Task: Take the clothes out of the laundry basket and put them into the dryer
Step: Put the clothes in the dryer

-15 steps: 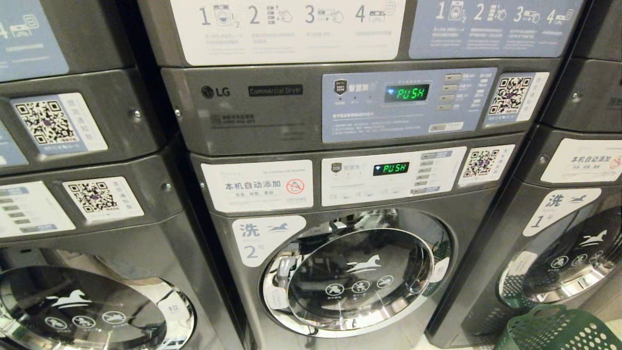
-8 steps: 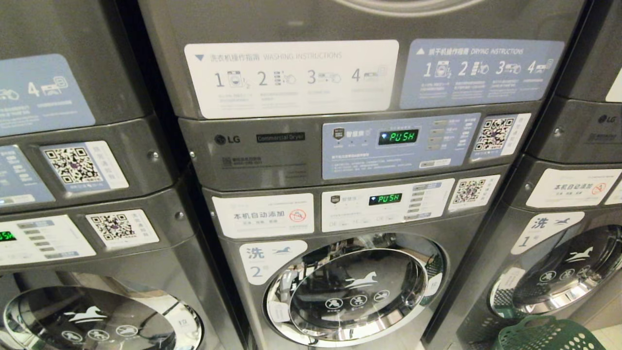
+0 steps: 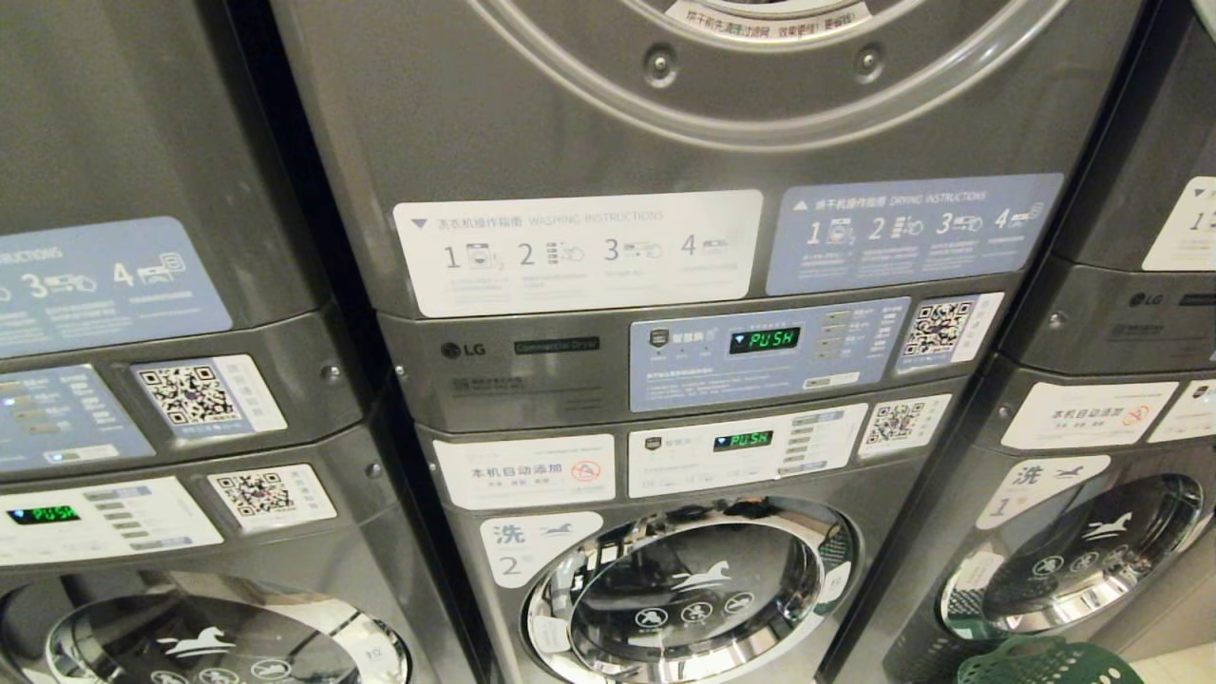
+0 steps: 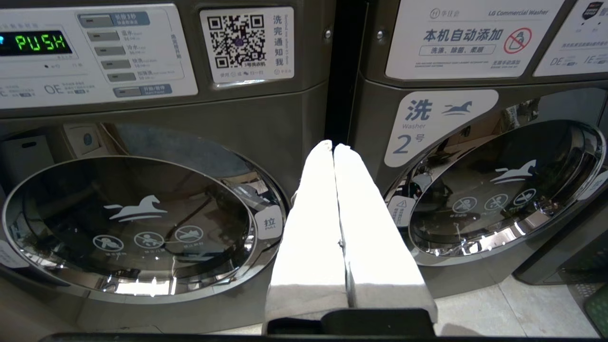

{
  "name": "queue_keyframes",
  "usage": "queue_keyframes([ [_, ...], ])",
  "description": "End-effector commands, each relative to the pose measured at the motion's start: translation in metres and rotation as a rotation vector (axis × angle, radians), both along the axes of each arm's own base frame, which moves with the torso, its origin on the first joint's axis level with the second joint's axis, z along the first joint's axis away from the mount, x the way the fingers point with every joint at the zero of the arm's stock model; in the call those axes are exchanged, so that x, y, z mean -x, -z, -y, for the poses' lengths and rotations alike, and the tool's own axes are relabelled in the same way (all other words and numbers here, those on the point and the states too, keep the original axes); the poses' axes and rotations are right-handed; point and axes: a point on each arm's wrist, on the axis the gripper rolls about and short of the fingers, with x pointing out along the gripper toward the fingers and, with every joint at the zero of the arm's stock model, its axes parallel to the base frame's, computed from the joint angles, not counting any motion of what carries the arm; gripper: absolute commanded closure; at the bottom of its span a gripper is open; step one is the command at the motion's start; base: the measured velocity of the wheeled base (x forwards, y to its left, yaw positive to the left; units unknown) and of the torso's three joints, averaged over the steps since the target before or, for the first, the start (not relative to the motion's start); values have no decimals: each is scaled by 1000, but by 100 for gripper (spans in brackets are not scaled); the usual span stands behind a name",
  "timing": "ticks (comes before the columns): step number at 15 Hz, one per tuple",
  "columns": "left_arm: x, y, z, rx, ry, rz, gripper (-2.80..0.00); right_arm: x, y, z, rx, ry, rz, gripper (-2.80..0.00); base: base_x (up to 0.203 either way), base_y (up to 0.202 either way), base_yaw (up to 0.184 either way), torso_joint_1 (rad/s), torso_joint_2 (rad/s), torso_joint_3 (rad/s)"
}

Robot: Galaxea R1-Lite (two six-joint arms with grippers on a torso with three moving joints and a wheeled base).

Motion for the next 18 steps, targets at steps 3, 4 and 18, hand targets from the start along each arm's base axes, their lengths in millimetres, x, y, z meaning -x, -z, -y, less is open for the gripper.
queue_keyframes([
  [3,0,0,0,0,0,0,0,0,0,0,1,-1,-2,0,0,0,0,179,-376,-205],
  [4,0,0,0,0,0,0,0,0,0,0,1,-1,-2,0,0,0,0,168,-337,-190],
  [18,0,1,0,2,-1,-1,0,0,0,0,1,1,-2,0,0,0,0,158,-324,-173],
])
